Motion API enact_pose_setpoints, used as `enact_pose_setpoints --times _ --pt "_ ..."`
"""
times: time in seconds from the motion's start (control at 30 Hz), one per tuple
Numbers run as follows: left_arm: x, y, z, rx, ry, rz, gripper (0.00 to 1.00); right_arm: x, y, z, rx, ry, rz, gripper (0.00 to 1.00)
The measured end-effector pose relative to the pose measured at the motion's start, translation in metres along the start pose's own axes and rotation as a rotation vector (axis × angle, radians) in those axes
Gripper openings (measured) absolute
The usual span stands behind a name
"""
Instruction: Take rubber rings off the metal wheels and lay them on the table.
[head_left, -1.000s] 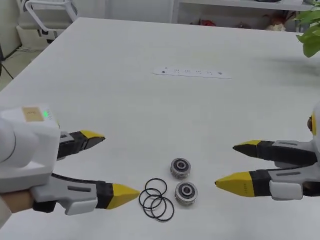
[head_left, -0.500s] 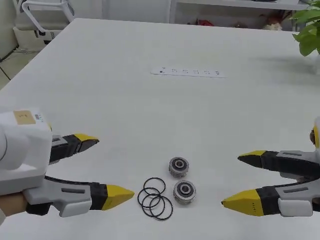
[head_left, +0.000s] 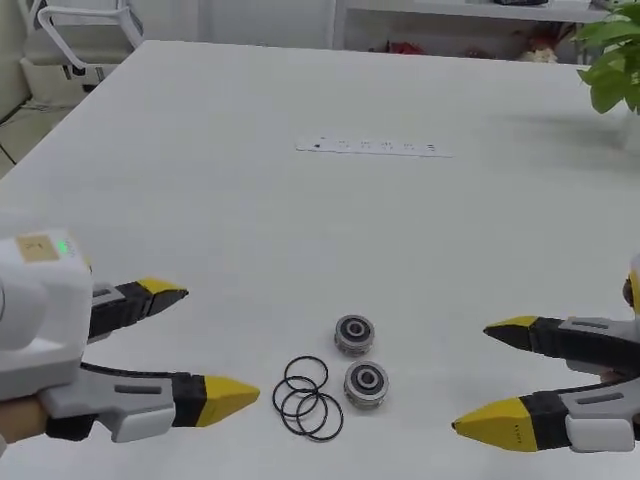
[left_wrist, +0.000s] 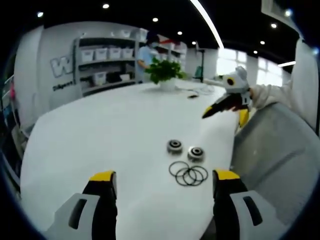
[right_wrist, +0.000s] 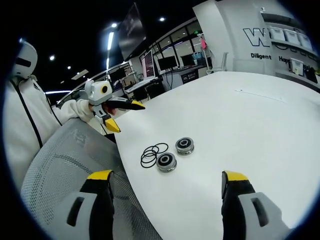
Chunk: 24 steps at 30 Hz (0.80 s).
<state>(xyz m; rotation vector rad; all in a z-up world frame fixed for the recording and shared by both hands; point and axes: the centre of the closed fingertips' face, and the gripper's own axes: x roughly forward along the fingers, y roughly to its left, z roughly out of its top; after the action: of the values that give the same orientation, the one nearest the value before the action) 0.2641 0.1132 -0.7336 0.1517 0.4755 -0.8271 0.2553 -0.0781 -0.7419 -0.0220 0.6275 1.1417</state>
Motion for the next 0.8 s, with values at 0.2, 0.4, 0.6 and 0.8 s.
enact_pose_setpoints --times 0.2,0.4,0.6,0.8 --pt "0.0 0.0 -0.003 -0.019 -0.001 -0.001 0.8 -0.001 -0.001 -0.006 0.016 0.006 -0.004 0.86" --pt "0.003 -0.001 -0.01 -0.042 0.001 -0.01 0.79 -0.002 -0.004 -0.01 0.036 0.002 -0.014 0.87" --pt "0.004 -0.001 -0.016 -0.06 0.005 -0.011 0.79 -0.001 -0.004 -0.018 0.042 0.025 -0.016 0.87" --pt "0.003 0.001 -0.015 -0.06 -0.003 -0.004 0.79 0.0 -0.003 -0.02 0.061 0.026 -0.01 0.87"
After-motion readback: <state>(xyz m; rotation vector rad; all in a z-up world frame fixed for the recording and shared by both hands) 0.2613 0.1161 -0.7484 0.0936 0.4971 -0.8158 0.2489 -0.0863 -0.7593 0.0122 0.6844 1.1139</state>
